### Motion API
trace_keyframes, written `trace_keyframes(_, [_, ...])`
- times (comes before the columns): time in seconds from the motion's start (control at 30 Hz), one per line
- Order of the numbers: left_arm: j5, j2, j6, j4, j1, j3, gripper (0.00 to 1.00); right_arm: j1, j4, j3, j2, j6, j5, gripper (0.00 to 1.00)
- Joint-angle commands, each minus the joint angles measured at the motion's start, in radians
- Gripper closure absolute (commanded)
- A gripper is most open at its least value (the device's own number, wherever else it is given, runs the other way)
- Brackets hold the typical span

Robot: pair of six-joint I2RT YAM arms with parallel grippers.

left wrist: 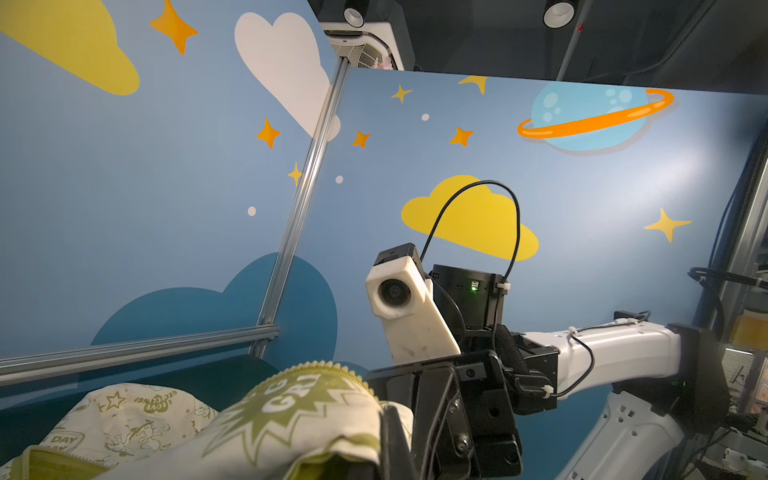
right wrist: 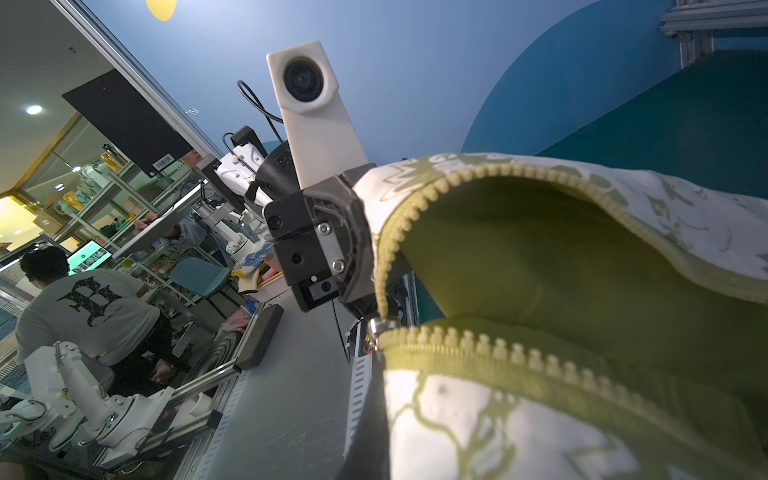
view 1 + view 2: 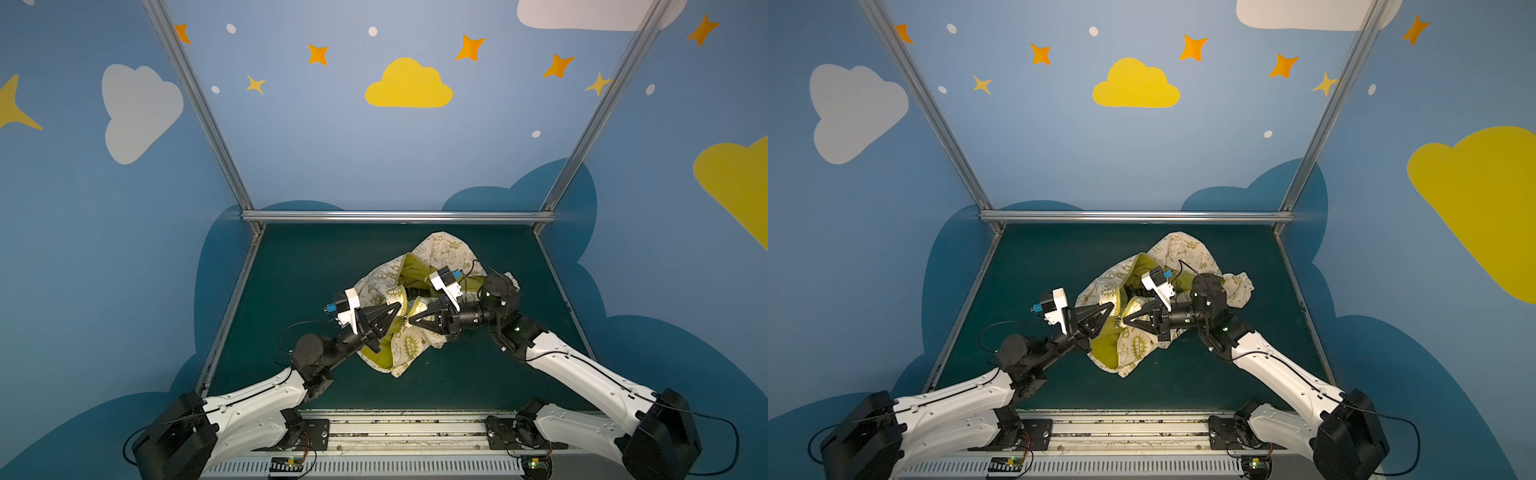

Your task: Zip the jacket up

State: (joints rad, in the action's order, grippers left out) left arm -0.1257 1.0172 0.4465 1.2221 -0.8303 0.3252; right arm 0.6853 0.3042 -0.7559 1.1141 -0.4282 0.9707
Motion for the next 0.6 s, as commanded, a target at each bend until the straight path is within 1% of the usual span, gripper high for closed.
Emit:
trace_keyframes(0.0, [0.006, -0.02, -0.026, 0.045, -0.007, -0.005, 0.97, 0.001, 0.047, -0.027, -0.005, -0.009, 0.019, 1.0])
trace_keyframes(0.33, [0.015, -0.052, -0.05, 0.016, -0.009, -0.015, 0.97, -0.003, 0.081, -0.034, 0.0, -0.039, 0.019, 1.0])
trace_keyframes(0.57, [0.017, -0.043, -0.053, 0.03, -0.011, -0.014, 0.97, -0.001, 0.077, -0.047, 0.008, -0.044, 0.03, 1.0])
